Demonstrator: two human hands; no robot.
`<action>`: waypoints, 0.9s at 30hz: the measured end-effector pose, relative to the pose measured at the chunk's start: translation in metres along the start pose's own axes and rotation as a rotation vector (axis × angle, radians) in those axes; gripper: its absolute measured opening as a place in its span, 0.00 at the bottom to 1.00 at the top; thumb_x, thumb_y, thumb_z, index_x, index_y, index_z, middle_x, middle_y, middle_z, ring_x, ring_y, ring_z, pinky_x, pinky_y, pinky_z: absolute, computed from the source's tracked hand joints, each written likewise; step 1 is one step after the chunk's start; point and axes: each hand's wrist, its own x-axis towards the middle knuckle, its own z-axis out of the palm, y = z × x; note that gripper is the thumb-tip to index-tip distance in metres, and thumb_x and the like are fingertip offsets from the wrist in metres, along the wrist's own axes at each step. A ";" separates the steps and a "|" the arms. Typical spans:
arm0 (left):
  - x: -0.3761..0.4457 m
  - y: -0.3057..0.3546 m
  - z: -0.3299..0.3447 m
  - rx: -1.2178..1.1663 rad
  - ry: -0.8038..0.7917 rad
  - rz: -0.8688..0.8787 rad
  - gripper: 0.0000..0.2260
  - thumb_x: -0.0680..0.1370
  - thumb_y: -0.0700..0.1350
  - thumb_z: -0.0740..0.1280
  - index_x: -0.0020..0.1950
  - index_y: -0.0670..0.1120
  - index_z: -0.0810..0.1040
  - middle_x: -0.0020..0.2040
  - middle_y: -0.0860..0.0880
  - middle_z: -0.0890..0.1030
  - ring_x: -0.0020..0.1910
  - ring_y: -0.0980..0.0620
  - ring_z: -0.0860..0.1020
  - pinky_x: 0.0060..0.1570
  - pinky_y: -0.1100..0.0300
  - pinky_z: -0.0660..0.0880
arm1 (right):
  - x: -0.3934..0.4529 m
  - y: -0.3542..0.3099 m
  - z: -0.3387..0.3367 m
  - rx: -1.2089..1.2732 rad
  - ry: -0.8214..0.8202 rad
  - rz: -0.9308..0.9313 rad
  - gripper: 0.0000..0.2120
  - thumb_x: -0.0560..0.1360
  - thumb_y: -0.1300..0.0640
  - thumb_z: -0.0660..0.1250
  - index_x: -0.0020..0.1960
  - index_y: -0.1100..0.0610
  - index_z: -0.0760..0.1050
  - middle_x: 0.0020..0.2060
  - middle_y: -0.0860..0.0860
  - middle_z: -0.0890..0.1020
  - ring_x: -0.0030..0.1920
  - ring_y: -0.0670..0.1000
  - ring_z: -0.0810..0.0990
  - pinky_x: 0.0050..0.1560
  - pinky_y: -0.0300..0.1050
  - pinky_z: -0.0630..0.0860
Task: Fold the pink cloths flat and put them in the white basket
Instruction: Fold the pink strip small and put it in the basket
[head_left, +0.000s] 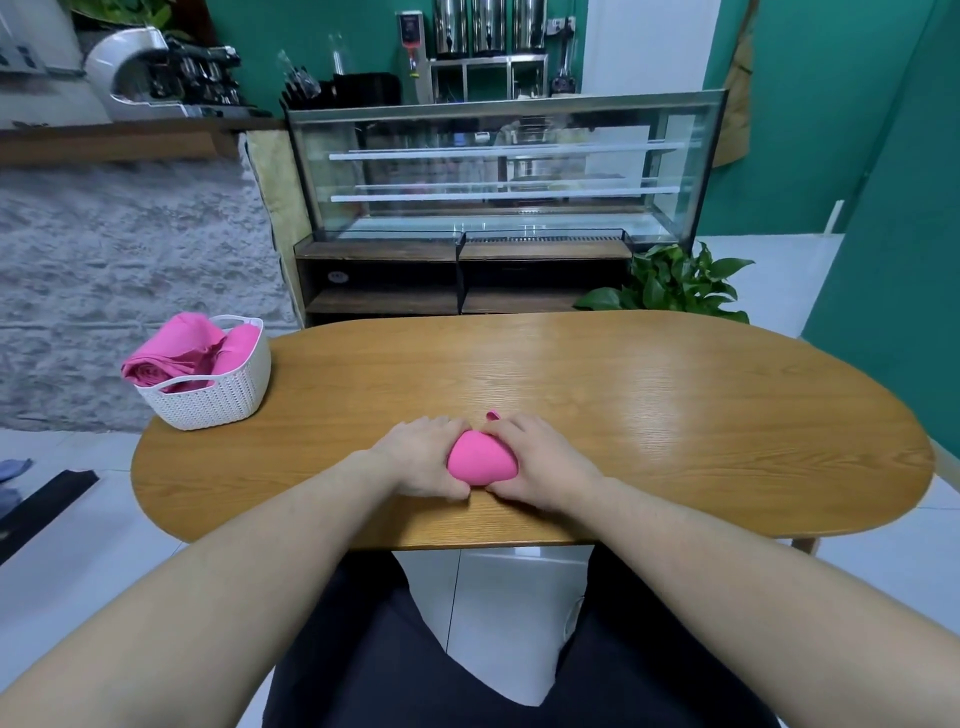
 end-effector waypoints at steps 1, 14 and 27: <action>-0.002 0.000 0.001 0.008 0.013 0.002 0.34 0.67 0.62 0.71 0.69 0.53 0.66 0.59 0.50 0.74 0.58 0.46 0.73 0.59 0.49 0.71 | 0.001 0.001 -0.001 0.018 0.002 -0.006 0.35 0.68 0.46 0.75 0.72 0.49 0.68 0.62 0.51 0.74 0.64 0.55 0.71 0.67 0.49 0.67; -0.006 0.014 0.008 0.036 0.377 0.049 0.41 0.69 0.61 0.69 0.78 0.54 0.56 0.60 0.48 0.77 0.56 0.43 0.78 0.54 0.49 0.75 | 0.013 -0.005 -0.043 0.329 -0.012 0.080 0.36 0.65 0.45 0.80 0.67 0.48 0.67 0.58 0.45 0.75 0.54 0.47 0.76 0.57 0.46 0.76; 0.000 0.020 -0.010 -1.176 0.553 -0.369 0.31 0.66 0.56 0.78 0.63 0.50 0.69 0.55 0.47 0.80 0.49 0.48 0.81 0.49 0.48 0.80 | 0.011 -0.006 -0.035 0.984 0.236 0.265 0.04 0.77 0.63 0.70 0.48 0.54 0.79 0.34 0.51 0.82 0.33 0.48 0.79 0.37 0.39 0.78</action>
